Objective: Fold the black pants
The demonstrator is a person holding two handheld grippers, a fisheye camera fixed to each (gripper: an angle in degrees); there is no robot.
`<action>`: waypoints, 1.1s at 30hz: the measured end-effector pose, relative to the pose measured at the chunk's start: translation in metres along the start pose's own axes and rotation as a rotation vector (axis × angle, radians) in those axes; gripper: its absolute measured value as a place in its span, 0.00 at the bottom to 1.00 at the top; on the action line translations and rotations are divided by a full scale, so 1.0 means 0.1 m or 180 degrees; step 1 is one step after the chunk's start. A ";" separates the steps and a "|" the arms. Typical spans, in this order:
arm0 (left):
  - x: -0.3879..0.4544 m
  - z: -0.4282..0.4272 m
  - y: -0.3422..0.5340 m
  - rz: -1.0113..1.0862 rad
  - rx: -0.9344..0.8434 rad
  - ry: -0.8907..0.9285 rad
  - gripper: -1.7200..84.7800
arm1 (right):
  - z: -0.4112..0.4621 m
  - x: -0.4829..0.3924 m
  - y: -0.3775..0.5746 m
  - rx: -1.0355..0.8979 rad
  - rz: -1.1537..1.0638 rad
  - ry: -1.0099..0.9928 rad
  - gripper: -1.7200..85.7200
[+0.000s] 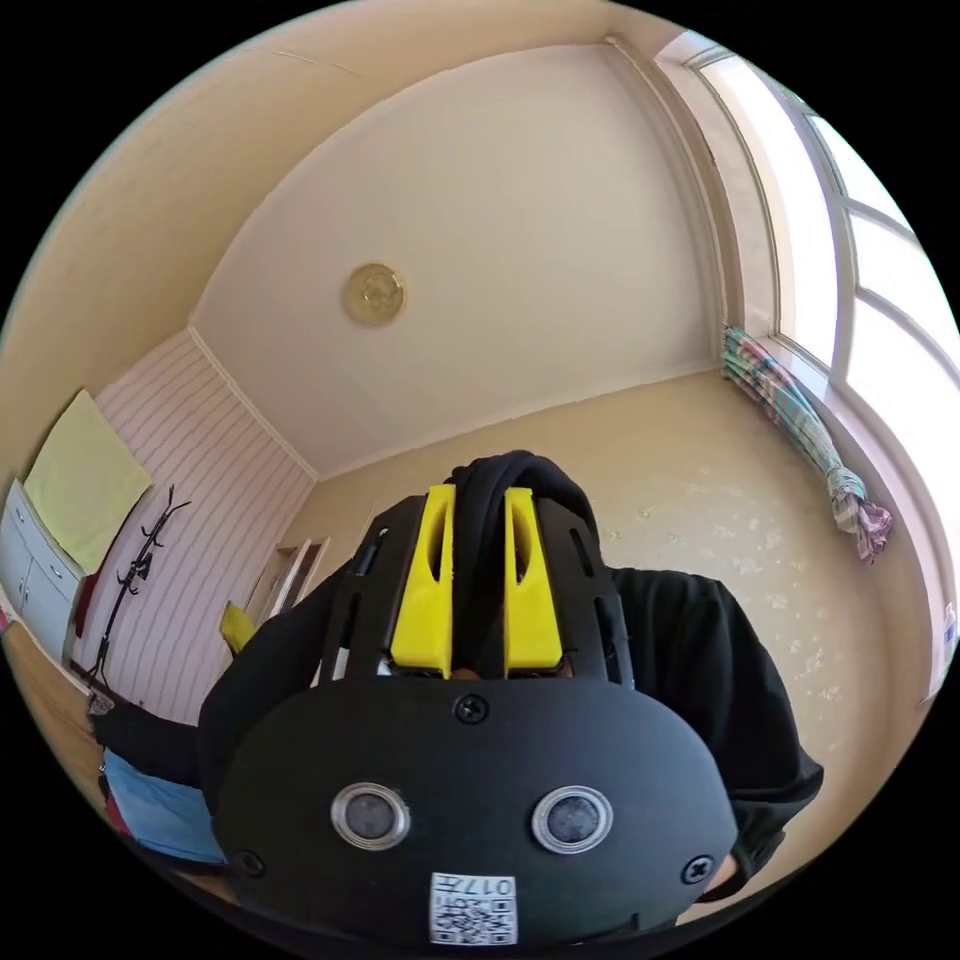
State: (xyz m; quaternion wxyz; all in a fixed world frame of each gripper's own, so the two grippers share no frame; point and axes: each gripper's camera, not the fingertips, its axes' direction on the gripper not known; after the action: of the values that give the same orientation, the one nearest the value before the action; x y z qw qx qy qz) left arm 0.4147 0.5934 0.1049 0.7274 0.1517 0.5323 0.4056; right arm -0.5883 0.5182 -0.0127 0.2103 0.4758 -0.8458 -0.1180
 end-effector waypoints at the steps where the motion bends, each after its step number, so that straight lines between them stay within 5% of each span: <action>1: -0.03 -0.02 0.01 -0.0021 0.0045 0.0016 0.11 | 0.00 -0.24 -0.03 0.0068 -0.0167 0.0306 0.28; 8: -0.53 -0.24 0.07 -0.0827 0.0170 -0.0416 0.11 | 0.09 -1.16 -0.05 0.0147 -0.1287 0.0032 0.08; 15: -0.58 -0.78 0.17 -0.1181 0.0394 -0.2582 0.13 | 0.20 -0.76 -0.01 0.0368 0.0036 0.0373 0.06; 25: -0.57 -0.69 1.00 -0.1422 0.0127 -0.3820 0.17 | 0.66 -0.97 0.05 0.0297 0.0275 0.1344 0.06; 33: -0.78 0.37 1.55 -0.0917 -0.1312 -0.4081 0.19 | 0.75 -1.28 -0.19 0.0520 0.0195 0.1790 0.06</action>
State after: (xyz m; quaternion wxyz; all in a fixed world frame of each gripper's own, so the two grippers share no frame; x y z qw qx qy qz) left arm 0.3736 0.6398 0.2710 0.9593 0.1481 -0.0762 0.2280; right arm -0.5501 0.6179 -0.1180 0.4009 0.4795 -0.7750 0.0934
